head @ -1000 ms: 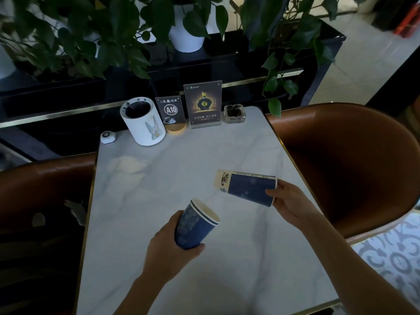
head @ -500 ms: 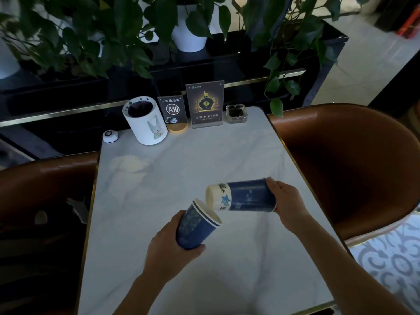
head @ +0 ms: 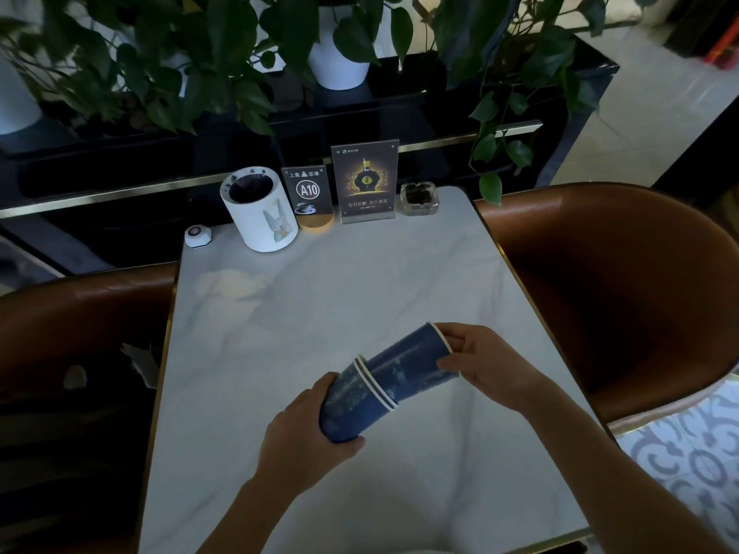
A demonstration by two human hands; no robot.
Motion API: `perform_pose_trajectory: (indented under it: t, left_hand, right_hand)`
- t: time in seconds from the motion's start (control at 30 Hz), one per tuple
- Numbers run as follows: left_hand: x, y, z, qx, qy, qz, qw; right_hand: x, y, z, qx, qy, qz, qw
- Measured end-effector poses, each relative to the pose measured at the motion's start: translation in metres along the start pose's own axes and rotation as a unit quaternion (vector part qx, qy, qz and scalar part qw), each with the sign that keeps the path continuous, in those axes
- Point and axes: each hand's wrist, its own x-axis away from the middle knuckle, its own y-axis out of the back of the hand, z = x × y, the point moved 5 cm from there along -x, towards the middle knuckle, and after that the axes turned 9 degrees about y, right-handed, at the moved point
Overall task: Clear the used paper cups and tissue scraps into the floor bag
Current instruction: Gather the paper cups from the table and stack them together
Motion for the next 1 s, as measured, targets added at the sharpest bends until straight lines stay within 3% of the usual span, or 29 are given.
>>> perform_pose_trajectory:
  t: [0.37, 0.83, 1.0]
  left_hand:
    - [0.003, -0.008, -0.010, -0.022, -0.031, 0.016, 0.999]
    - [0.010, -0.012, -0.026, -0.090, -0.083, 0.011, 0.992]
    - [0.010, -0.013, -0.030, -0.085, -0.082, 0.014, 0.993]
  right_hand:
    - [-0.001, -0.023, 0.000, 0.192, 0.002, 0.000, 0.981]
    - [0.004, -0.052, -0.028, 0.003, -0.166, -0.072, 0.984]
    - [0.003, -0.054, -0.034, -0.002, -0.192, -0.083, 0.978]
